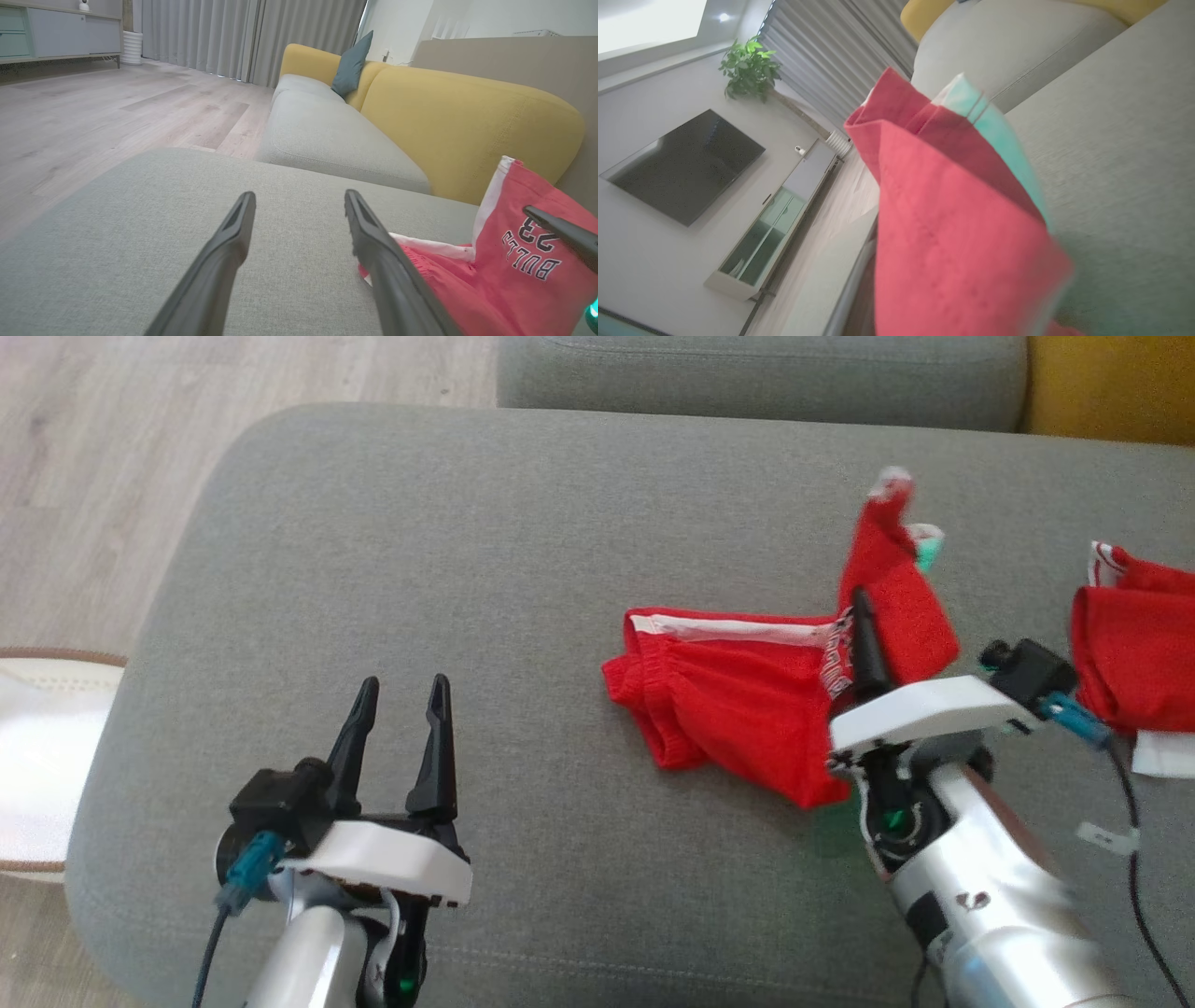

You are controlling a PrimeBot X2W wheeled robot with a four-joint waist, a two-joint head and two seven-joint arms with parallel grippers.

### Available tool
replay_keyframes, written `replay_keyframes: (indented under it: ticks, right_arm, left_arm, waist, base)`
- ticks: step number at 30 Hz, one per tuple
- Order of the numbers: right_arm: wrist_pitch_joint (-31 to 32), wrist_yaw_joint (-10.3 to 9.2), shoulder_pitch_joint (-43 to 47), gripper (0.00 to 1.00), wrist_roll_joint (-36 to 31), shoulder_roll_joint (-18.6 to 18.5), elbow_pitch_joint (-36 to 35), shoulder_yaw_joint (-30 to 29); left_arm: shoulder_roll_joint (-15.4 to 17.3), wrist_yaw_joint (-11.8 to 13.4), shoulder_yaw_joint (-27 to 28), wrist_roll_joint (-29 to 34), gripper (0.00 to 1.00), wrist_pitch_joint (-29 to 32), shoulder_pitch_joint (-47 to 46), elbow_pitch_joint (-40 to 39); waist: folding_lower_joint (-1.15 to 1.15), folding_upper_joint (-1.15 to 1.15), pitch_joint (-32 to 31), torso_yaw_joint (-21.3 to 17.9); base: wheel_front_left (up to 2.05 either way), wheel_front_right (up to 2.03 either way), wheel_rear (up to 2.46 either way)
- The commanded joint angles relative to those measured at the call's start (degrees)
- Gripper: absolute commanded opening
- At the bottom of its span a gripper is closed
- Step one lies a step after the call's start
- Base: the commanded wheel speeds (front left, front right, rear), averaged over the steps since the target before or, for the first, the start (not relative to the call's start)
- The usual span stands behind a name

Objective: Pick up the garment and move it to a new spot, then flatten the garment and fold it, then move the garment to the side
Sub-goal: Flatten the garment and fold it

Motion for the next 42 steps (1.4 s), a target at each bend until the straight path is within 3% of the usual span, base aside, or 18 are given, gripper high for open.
replay_keyframes:
  ticks: [1, 16, 17, 18, 25, 34, 38, 42]
  right_arm:
    - [-0.6, 0.37, -1.0, 0.00, 0.5, 0.8, -2.2, 1.7]
    - [-0.6, 0.37, -0.4, 0.00, 3.8, 0.8, -3.0, 17.4]
    - [-0.6, 0.37, -0.4, 0.39, 3.7, 0.8, -2.5, 18.4]
    - [-0.6, 0.37, -0.4, 1.00, 3.9, 0.8, -2.4, 19.3]
    - [-0.6, 0.37, -0.5, 1.00, 5.0, 0.8, 0.0, 27.6]
    - [0.9, 0.37, -3.2, 1.00, 11.1, 0.8, 4.8, 35.5]
    - [0.1, 0.37, -5.6, 1.00, 11.2, 0.8, 5.1, 36.4]
    - [-0.6, 0.37, -9.0, 1.00, 7.1, 0.8, 6.1, 34.7]
  left_arm:
    - [0.4, 0.2, 1.5, 0.2, 1.00, -0.7, -1.1, -1.6]
    - [0.4, 0.7, 0.6, -0.3, 1.00, -0.7, -1.0, -1.7]
    - [0.4, 0.7, 0.5, -0.4, 1.00, -0.7, -1.0, -1.7]
    - [0.4, 0.7, 0.5, -0.4, 1.00, -0.7, -1.0, -1.7]
    - [0.4, 0.9, 0.3, -0.6, 1.00, -0.7, -1.2, -1.7]
    - [0.4, 1.3, 0.2, -0.9, 1.00, -0.7, -1.6, -1.9]
    - [0.4, 1.5, 0.7, -0.9, 1.00, -0.7, -1.6, -2.2]
    - [0.4, 1.4, 2.0, -0.6, 1.00, -0.7, -1.7, -3.1]
  waist:
    - [0.00, 0.00, -0.2, 0.4]
    - [0.00, 0.00, 0.2, 4.4]
    - [0.00, 0.00, 0.3, 4.6]
    - [0.00, 0.00, 0.4, 4.8]
    - [0.00, 0.00, 1.0, 5.5]
    - [0.00, 0.00, 1.4, 4.8]
    - [0.00, 0.00, 1.4, 3.5]
    - [0.00, 0.00, 1.1, 1.1]
  base:
    - [0.00, 0.00, 0.00]
    - [0.00, 0.00, 0.00]
    - [0.00, 0.00, 0.00]
    - [0.00, 0.00, 0.00]
    - [0.00, 0.00, 0.00]
    - [0.00, 0.00, 0.00]
    - [0.00, 0.00, 0.00]
    - [0.00, 0.00, 0.00]
